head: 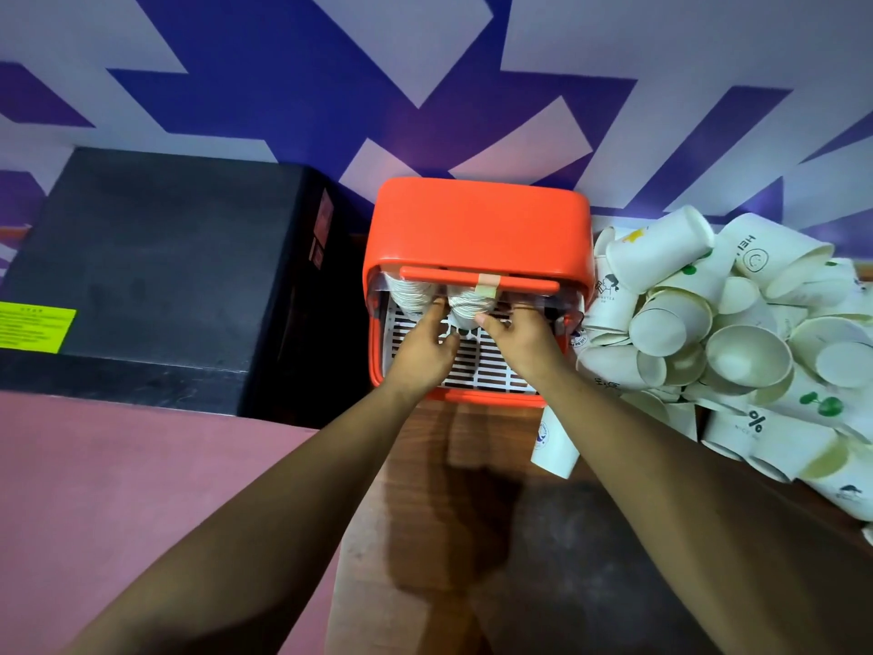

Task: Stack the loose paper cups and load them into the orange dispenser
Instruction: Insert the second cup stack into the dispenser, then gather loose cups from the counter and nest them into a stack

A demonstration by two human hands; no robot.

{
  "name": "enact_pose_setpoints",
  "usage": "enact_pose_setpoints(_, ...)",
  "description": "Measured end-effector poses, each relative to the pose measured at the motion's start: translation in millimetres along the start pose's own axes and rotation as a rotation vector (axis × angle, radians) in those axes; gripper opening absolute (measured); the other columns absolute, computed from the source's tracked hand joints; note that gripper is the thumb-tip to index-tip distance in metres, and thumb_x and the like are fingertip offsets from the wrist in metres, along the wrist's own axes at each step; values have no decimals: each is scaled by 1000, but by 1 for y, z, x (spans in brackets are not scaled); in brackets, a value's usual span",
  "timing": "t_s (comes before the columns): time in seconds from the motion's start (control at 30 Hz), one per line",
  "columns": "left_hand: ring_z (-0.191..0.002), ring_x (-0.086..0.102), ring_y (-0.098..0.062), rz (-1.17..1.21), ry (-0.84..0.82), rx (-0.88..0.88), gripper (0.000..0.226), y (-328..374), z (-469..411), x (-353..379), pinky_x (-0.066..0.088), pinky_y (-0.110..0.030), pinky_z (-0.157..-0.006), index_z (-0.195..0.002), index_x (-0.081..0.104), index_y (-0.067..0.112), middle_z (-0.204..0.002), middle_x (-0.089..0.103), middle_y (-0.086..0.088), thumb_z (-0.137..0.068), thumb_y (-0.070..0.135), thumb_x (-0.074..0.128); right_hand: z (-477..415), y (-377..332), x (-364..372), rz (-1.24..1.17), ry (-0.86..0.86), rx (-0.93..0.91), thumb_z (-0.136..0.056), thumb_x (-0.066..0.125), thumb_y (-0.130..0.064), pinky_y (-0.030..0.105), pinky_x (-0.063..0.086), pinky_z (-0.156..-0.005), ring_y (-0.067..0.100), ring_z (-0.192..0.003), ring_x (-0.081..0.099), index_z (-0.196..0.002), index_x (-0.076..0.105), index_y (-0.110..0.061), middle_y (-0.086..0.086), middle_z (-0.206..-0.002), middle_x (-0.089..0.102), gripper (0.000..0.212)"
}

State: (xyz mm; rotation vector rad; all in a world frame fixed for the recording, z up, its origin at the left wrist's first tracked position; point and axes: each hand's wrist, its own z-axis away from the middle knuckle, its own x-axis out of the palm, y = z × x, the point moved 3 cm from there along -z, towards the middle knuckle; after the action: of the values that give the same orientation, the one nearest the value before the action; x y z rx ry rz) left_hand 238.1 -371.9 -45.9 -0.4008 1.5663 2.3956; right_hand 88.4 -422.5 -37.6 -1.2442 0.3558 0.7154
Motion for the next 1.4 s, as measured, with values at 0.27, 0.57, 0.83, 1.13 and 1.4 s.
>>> enact_pose_setpoints(0.27, -99, 62, -10, -36, 35, 123, 16, -7, 51, 0, 47, -19, -86, -106, 66, 14, -111, 63, -3, -94, 6, 57, 91, -1, -61, 285, 29, -160, -91, 62, -24, 29, 33, -101, 23, -126, 45, -136, 48, -10, 9, -136, 52, 49)
enact_pose_setpoints(0.57, -105, 66, -27, -401, -267, 65, 21, -15, 90, 76, 47, -30, -84, -107, 71, 16, -111, 73, -8, -97, 27, 56, 172, 80, -68, 400, 87, -161, -86, 59, -10, 39, 47, -94, 31, -107, 58, -122, 56, -3, 13, -117, 55, 37)
enact_pose_setpoints(0.83, -101, 61, -11, 27, -364, -176, 31, -7, 85, 124, 45, -12, -76, -131, 63, 19, -115, 68, 0, -104, 27, 50, 165, 114, -33, 99, -42, 219, -95, 43, -5, 28, 24, -114, 24, -140, 35, -150, 32, -8, 10, -152, 38, 56)
enact_pose_setpoints(1.13, -98, 68, -23, 179, -239, -267, 73, -31, 109, 125, 55, -44, -88, -105, 56, 17, -108, 68, -6, -56, 65, 81, 215, 119, -34, -241, -64, 138, -92, 44, -9, 38, 53, -96, 7, -105, 65, -125, 60, -17, 3, -118, 67, 38)
enact_pose_setpoints(1.4, -113, 64, -28, 294, -392, -138, 64, -43, 123, 129, 56, -38, -90, -132, 51, 21, -121, 66, -9, -75, 22, 81, 181, 146, -103, 234, 287, 121, -86, 68, -18, 37, 53, -80, 27, -90, 64, -126, 59, -11, 11, -98, 67, 42)
